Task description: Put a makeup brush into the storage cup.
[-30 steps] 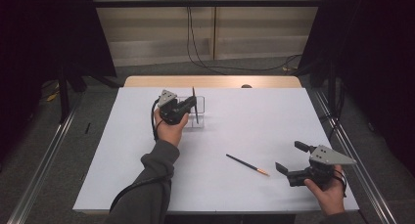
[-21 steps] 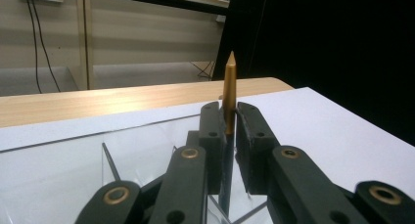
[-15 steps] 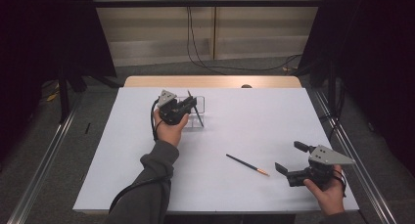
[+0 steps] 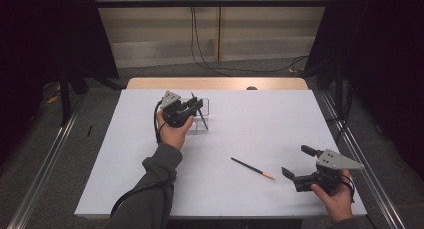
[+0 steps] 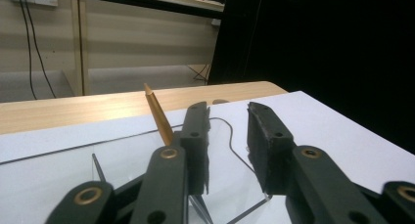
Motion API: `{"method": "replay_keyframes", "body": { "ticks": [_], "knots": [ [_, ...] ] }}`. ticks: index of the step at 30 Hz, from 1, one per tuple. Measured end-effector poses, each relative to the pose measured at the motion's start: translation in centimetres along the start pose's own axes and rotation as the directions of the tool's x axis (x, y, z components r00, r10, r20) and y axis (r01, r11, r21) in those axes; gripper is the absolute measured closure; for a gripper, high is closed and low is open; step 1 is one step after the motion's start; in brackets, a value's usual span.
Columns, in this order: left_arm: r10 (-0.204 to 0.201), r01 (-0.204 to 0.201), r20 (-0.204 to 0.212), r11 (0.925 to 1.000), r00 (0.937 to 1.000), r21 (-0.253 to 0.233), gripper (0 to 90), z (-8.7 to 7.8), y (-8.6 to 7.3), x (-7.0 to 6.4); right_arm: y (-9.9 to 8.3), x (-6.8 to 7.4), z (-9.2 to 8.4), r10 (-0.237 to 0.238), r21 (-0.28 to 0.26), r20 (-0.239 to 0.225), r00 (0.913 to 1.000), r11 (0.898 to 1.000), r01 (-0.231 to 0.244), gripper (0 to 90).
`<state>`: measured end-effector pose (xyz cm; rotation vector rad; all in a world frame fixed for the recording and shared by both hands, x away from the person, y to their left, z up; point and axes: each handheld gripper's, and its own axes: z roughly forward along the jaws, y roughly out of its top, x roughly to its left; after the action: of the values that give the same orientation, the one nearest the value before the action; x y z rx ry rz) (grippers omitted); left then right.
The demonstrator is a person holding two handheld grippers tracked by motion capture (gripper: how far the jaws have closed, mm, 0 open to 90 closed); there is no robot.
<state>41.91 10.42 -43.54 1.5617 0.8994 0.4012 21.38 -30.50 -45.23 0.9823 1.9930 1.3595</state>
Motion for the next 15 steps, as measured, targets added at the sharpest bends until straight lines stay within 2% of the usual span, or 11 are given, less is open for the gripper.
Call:
{"method": "replay_keyframes", "body": {
  "ticks": [1,4,5,7,9,10,13,14,15],
  "knots": [
    [0.005,-0.005,-0.006,1.0000,1.0000,0.007,66.6,-0.07,0.06,-0.03,-0.01,0.02,0.00,-0.003,0.001,0.000,1.0000,1.000,0.003,0.0],
    [-0.005,0.005,-0.001,0.9999,1.0000,-0.011,63.4,-0.16,0.10,0.03,-0.05,0.06,-0.01,-0.003,0.006,-0.006,1.0000,1.000,0.003,0.0],
    [0.004,-0.004,-0.001,1.0000,1.0000,-0.004,62.9,-0.25,0.15,0.09,-0.06,0.06,0.00,-0.002,0.005,-0.006,1.0000,1.000,0.002,0.0],
    [-0.012,0.012,0.001,0.9997,0.9999,-0.019,61.7,-0.30,0.15,0.00,-0.06,0.07,0.00,-0.002,0.005,-0.005,1.0000,1.000,0.002,0.0],
    [-0.007,0.007,0.013,0.9999,0.9999,-0.014,59.4,-0.50,0.20,0.12,-0.06,0.05,0.00,-0.006,0.008,-0.003,1.0000,1.000,0.006,0.0],
    [0.003,-0.003,0.002,1.0000,1.0000,-0.003,58.3,-0.62,0.26,0.18,-0.05,0.04,0.02,-0.008,0.006,-0.006,0.9999,1.000,0.008,0.0],
    [0.000,0.000,0.001,0.9998,1.0000,-0.018,55.7,-0.83,0.35,0.13,-0.02,0.08,0.01,-0.001,0.005,-0.008,1.0000,1.000,0.001,0.0],
    [0.007,-0.007,0.018,0.9999,0.9998,-0.016,54.7,-0.93,0.40,0.20,-0.02,0.05,0.02,-0.001,0.001,-0.001,1.0000,1.000,0.001,0.0],
    [-0.003,0.003,0.011,0.9994,0.9999,-0.034,53.6,-0.91,0.39,0.06,-0.03,0.10,-0.01,0.002,0.005,-0.005,1.0000,1.000,-0.002,0.0]
  ]
}}
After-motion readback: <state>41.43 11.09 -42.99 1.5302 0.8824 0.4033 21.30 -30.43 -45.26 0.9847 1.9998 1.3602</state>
